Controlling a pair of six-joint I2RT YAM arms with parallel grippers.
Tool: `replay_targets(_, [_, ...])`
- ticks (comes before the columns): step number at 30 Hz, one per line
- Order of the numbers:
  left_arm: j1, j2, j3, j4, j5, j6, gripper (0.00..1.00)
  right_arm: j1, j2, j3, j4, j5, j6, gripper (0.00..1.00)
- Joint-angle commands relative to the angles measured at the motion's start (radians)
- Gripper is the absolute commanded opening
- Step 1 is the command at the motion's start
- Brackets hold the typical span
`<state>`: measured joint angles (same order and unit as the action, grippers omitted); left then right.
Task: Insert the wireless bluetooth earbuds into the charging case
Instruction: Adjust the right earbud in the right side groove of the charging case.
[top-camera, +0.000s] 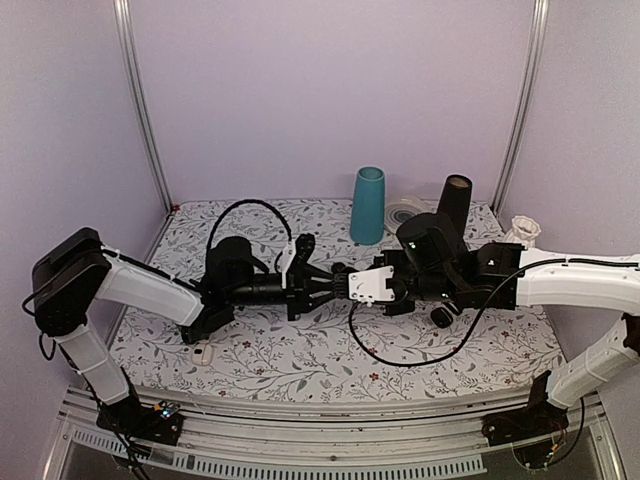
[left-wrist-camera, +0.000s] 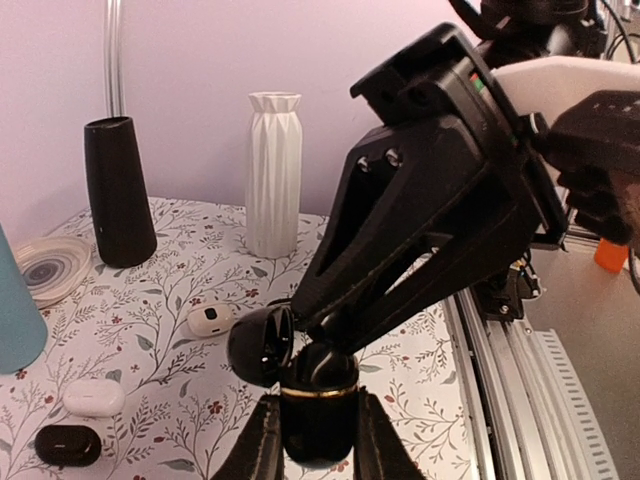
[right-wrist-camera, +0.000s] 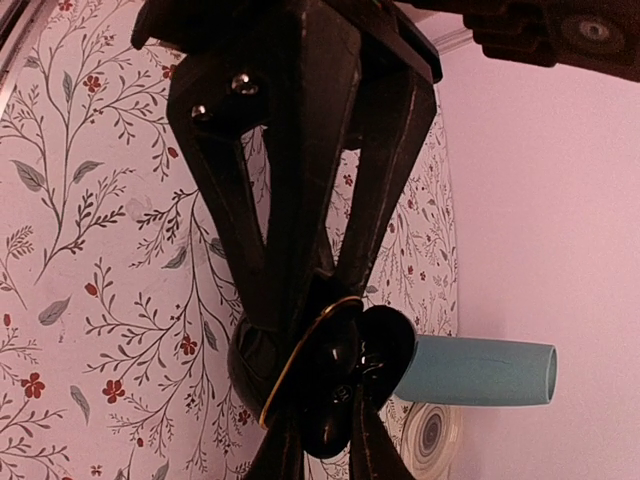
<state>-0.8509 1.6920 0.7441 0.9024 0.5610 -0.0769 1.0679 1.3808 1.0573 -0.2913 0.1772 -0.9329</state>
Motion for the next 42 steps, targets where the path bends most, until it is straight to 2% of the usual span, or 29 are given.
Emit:
replay_targets(1, [0.028,0.020,-0.018,0.254,-0.094,-0.059,0.00,0.005,0.014,0.007,-0.036,-0.091,0.061,0.08])
replay_targets(10, [0.028,0.056,-0.032,0.332,-0.129,-0.083,0.00,0.000,-0.014,-0.010,-0.022,-0.095,0.075,0.18])
replay_targets(13, [0.029,0.061,-0.037,0.356,-0.144,-0.087,0.00,-0.003,-0.023,-0.006,-0.021,-0.089,0.077,0.18])
replay_targets(15, [0.029,0.063,-0.038,0.366,-0.145,-0.091,0.00,-0.006,-0.029,-0.001,-0.020,-0.090,0.076,0.23])
replay_targets(26, [0.032,0.068,-0.041,0.392,-0.145,-0.112,0.00,-0.017,-0.043,0.006,0.000,-0.077,0.079,0.26])
replay_targets(37, [0.036,0.068,-0.035,0.389,-0.163,-0.121,0.00,-0.068,-0.094,0.031,0.019,-0.202,0.195,0.28])
replay_targets(42, [0.041,0.059,-0.034,0.386,-0.166,-0.128,0.00,-0.120,-0.126,0.021,0.037,-0.258,0.303,0.31])
